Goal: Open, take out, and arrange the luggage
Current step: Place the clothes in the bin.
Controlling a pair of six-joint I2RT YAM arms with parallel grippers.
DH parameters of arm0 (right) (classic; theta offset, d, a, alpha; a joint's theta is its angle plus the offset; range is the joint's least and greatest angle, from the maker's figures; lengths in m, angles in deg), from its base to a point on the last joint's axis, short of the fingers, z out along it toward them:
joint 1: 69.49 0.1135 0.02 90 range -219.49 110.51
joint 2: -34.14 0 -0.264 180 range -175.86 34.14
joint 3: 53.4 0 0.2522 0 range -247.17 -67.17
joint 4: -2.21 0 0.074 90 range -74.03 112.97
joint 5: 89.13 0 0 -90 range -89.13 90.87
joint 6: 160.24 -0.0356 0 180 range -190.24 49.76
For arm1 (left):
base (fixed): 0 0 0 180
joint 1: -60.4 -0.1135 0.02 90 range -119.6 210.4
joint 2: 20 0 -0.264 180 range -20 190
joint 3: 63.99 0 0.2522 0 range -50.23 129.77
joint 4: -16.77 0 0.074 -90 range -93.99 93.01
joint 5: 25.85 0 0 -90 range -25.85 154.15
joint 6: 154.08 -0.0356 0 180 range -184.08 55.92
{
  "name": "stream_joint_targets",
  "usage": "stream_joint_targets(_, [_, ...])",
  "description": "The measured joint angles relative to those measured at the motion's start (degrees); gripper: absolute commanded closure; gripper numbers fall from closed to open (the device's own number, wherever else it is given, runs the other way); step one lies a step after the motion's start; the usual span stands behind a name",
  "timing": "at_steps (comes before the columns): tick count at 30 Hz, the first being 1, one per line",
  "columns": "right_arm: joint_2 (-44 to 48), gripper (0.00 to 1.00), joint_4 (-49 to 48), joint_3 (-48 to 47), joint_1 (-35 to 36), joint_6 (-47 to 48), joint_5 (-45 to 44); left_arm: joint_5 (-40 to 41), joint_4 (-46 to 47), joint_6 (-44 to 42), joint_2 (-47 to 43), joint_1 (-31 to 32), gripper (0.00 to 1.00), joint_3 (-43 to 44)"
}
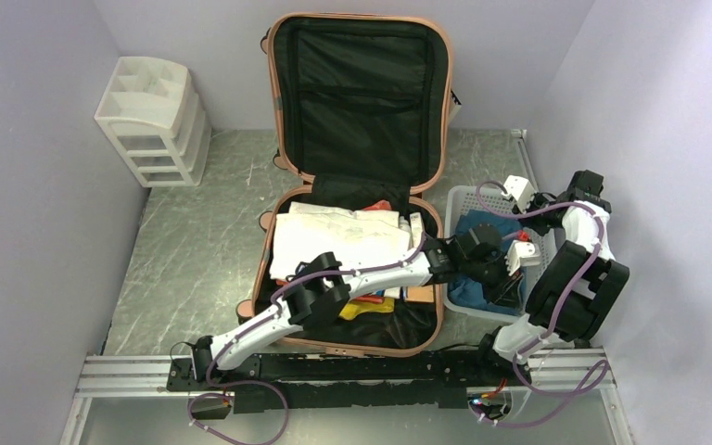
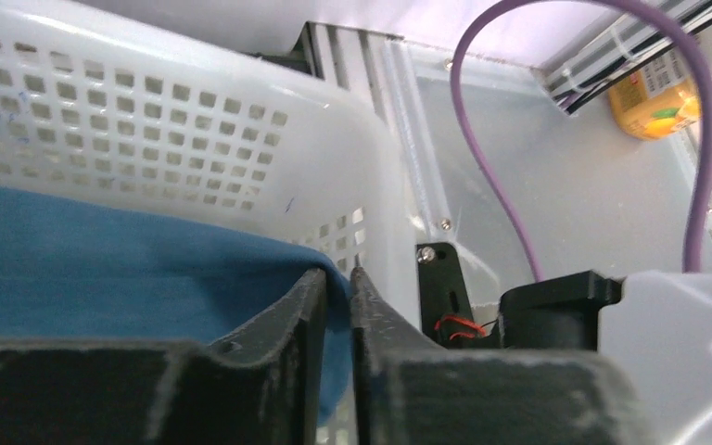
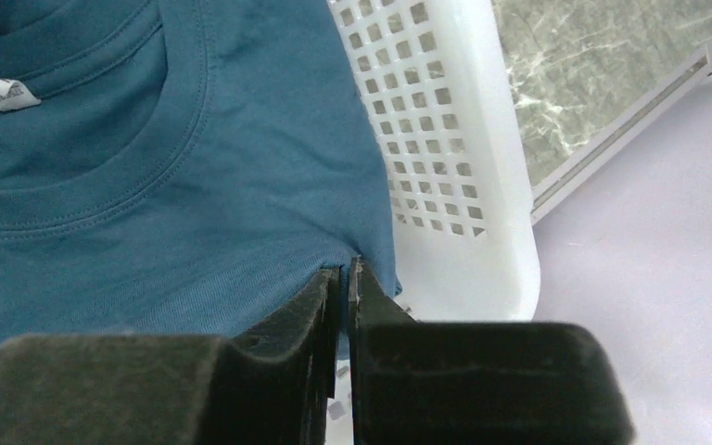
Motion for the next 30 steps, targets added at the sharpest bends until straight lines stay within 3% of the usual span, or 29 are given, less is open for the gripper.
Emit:
stream_joint_targets(4, [-0.5,0.38,-2.6,0.0,-0.1,-0.2,-0.2,-0.8,0.9,1.5,1.0,0.9,0.26,2.0])
stream_joint_targets(6, [-0.5,0.26,-4.4,0.0,-0.1,-0.9,-0.2,-1.3,1.1,2.1,1.4,1.8,0.05,2.9])
stream_joint_targets(11, [0.5,0.01,-7.5,-0.3,-0.1,-3.0,-0.3,-0.2,0.3,1.9,1.8,1.5,0.03,5.5])
stream_joint_targets(21, [5.3,0.0,-9.6,-7.7,-0.2,-14.3,-1.7,1.4,-5.1,-4.2,-1.6,-0.5,0.04,6.3])
stream_joint_targets(27, [7.3,0.0,-8.1,-9.9,0.2,-23.0,-1.4,1.6,-10.6,-11.0,-13.5,-8.5,0.04,-3.7])
stream_joint_targets(30, [10.7,0.02,-7.5,-6.1,2.6,-26.1,-2.9,4.6,-16.1,-18.7,-22.1,-13.7,0.04,-9.5])
